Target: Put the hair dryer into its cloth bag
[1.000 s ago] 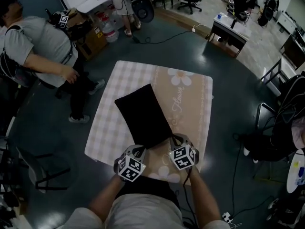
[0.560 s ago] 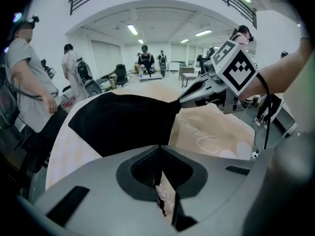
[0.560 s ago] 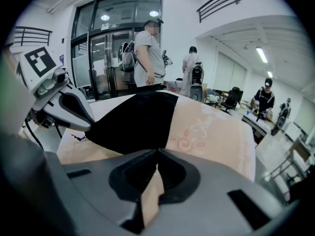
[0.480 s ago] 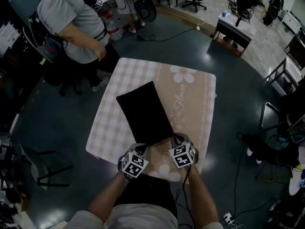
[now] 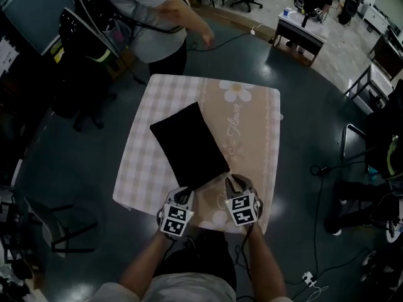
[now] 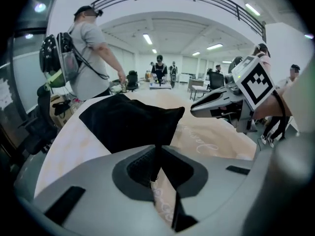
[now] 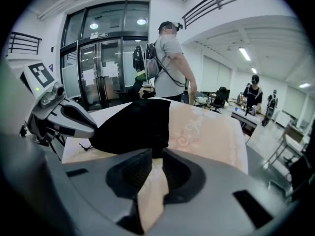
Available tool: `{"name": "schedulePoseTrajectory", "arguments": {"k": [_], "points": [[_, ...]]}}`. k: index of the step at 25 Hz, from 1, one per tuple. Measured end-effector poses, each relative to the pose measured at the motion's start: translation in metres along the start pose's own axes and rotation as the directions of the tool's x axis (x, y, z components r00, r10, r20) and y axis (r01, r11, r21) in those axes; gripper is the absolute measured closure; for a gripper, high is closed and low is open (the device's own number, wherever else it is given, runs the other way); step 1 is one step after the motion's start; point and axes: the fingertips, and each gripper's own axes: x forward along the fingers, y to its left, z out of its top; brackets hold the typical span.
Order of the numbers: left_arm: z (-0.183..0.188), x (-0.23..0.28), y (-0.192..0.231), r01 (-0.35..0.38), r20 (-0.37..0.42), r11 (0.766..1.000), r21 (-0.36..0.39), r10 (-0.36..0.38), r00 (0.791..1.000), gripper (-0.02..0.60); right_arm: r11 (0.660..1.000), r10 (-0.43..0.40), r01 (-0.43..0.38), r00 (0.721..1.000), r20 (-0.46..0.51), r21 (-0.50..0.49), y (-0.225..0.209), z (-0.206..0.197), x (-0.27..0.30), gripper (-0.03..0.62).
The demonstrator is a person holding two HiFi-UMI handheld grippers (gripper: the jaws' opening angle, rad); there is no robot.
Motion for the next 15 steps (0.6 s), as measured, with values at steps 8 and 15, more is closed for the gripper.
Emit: {"name": "schedulePoseTrajectory", "arguments": {"k": [8, 15], "points": [[0.007, -0.028, -0.001, 0.003, 0.047, 0.996, 0.085, -0.007, 0.999, 0.549, 0.981, -0.142, 0.124, 0.983, 0.114, 0.147, 0.033, 0.018, -0.069, 0.536], [0.015, -0.074, -0.005, 0.013, 0.160, 0.999, 0.044, -0.019, 0.987, 0.549, 0.967, -0.220, 0.187, 0.956, 0.193, 0.175, 0.080, 0.039, -0.122, 0.553]]}}
